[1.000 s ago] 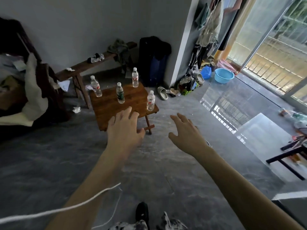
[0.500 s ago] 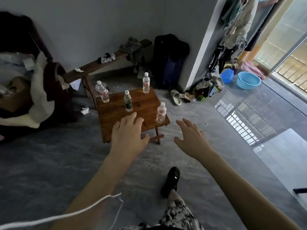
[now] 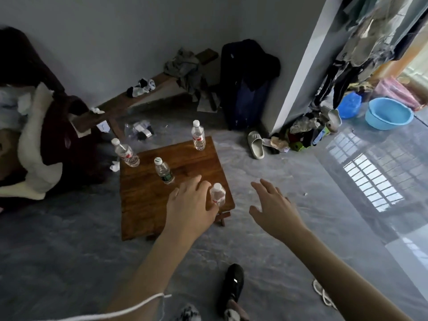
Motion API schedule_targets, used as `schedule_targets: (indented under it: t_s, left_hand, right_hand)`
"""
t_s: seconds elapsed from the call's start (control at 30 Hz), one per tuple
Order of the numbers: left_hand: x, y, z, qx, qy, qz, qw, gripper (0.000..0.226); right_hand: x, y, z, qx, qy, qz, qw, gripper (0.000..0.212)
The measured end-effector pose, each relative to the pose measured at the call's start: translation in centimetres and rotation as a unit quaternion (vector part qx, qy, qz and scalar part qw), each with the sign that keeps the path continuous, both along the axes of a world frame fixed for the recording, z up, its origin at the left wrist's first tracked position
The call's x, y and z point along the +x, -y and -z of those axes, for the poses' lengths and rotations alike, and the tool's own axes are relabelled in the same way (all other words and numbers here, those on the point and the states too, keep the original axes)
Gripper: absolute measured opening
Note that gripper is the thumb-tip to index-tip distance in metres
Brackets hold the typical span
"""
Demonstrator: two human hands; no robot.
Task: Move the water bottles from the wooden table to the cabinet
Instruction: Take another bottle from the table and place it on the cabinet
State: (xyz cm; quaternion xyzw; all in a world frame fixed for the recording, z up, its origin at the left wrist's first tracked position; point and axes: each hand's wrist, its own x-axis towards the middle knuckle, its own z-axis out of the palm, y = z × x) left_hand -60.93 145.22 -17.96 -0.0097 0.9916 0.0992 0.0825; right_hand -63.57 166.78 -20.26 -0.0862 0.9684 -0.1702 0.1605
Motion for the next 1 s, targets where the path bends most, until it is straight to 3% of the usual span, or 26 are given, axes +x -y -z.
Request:
schedule_targets:
  t_s: [0.23,0.6,0.87,1.0]
  left_hand:
    - [-4.4,-0.1,5.0,-0.01,0.053,-0.032,0.998,0.054]
    - [-10.7,0.8,15.1,-0.004,0.108,-0.011,0.994,0.061]
    - [-12.1,1.7,24.5,0.031,0.138,-0.007,0.99,0.092]
    - [-12.2,1.6,29.2,0.116,0.121,-0.04,0.985,0.102]
  right_hand:
    - [-5.7,1.8,5.5,-0.023,0.045,-0.036,0.998,0.06]
    - [-10.4,4.4,14.8,-0.033,0.066,-0.004,0.997,0.057]
    - [-11.3,6.1,24.8,-0.011,0.139,0.007,0.99,0.054]
    - [-11.4,6.6,29.1,0.001,0.159,0.004,0.987,0.058]
